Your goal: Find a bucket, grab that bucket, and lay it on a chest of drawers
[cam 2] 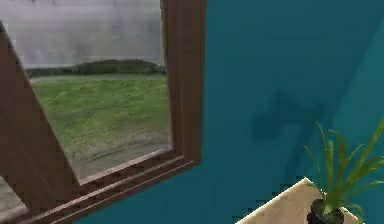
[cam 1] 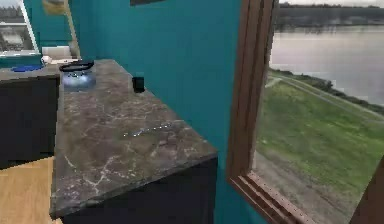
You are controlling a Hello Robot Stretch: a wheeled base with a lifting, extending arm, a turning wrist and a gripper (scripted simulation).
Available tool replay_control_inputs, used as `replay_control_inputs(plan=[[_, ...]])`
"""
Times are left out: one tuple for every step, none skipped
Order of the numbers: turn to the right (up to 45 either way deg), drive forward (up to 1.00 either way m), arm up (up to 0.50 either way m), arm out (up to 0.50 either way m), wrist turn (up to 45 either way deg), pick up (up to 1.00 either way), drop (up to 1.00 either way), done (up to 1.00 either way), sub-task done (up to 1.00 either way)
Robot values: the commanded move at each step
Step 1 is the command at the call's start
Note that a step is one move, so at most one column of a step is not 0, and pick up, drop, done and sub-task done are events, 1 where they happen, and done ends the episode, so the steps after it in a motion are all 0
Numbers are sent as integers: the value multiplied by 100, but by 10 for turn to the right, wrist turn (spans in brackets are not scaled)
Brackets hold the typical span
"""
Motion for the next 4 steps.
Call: replay_control_inputs(plan=[[-450, 0, 0, 0, 0, 0, 0, 0, 0], [-450, 0, 0, 0, 0, 0, 0, 0, 0], [-270, 0, 0, 0, 0, 0, 0, 0, 0], [0, 5, 0, 0, 0, 0, 0, 0, 0]])
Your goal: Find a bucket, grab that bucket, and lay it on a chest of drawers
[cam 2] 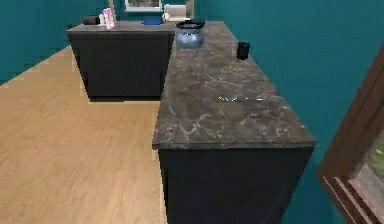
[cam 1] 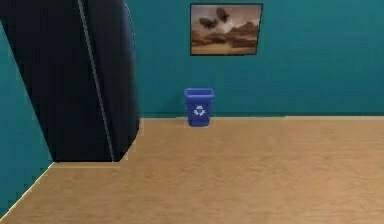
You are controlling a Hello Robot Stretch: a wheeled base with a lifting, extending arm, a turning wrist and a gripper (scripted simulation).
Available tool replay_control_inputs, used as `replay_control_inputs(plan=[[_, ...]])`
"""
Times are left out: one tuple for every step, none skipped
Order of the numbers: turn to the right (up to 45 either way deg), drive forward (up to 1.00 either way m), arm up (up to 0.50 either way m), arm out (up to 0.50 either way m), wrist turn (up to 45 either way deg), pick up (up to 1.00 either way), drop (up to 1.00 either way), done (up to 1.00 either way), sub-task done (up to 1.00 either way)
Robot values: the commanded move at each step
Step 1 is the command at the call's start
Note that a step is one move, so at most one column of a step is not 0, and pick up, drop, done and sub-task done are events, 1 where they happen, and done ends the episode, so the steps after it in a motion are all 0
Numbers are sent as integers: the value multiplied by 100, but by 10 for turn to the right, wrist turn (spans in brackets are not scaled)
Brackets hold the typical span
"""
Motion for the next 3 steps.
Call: replay_control_inputs(plan=[[240, 0, 0, 0, 0, 0, 0, 0, 0], [0, 75, 0, 0, 0, 0, 0, 0, 0], [270, 0, 0, 0, 0, 0, 0, 0, 0]])
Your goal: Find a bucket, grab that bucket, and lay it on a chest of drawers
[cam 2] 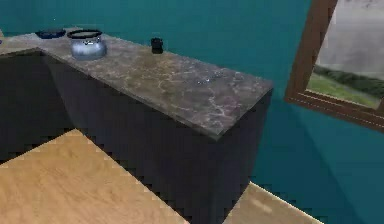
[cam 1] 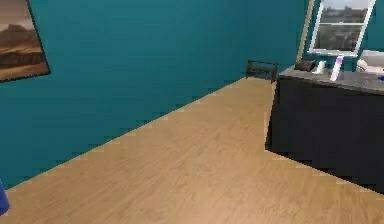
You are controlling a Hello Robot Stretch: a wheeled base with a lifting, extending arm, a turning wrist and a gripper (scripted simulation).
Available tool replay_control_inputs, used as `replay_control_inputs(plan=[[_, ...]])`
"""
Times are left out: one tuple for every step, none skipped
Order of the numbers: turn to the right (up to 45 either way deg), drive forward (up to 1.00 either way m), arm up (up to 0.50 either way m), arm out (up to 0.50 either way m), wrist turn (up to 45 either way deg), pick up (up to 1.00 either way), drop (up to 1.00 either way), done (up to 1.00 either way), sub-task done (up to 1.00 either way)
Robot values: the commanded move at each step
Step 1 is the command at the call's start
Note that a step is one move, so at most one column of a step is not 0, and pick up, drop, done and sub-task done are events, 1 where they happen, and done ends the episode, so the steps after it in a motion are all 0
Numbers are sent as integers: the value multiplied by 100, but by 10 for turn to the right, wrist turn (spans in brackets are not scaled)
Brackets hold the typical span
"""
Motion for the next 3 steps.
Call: replay_control_inputs(plan=[[0, 100, 0, 0, 0, 0, 0, 0, 0], [0, 100, 0, 0, 0, 0, 0, 0, 0], [120, 0, 0, 0, 0, 0, 0, 0, 0]])
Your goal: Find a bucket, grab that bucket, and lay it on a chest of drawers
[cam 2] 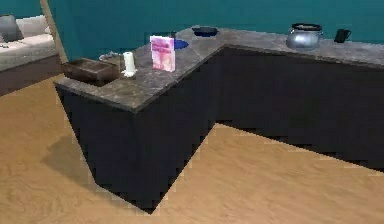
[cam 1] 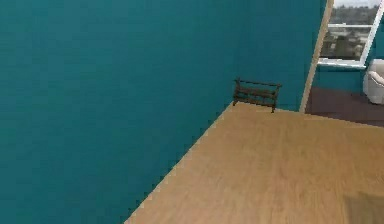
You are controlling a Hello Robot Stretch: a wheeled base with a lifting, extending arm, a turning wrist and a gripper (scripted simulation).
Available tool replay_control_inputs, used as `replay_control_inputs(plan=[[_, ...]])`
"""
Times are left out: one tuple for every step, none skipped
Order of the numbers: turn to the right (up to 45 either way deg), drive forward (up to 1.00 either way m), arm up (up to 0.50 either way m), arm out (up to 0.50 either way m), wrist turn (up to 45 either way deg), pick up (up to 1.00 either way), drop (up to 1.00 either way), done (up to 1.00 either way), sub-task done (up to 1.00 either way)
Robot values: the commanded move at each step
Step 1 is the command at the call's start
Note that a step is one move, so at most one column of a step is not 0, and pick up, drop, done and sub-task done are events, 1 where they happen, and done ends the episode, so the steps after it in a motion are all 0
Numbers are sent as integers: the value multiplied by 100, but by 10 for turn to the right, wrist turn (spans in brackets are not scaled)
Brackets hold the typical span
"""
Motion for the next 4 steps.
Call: replay_control_inputs(plan=[[30, 0, 0, 0, 0, 0, 0, 0, 0], [0, 25, 0, 0, 0, 0, 0, 0, 0], [240, 0, 0, 0, 0, 0, 0, 0, 0], [0, 100, 0, 0, 0, 0, 0, 0, 0]])
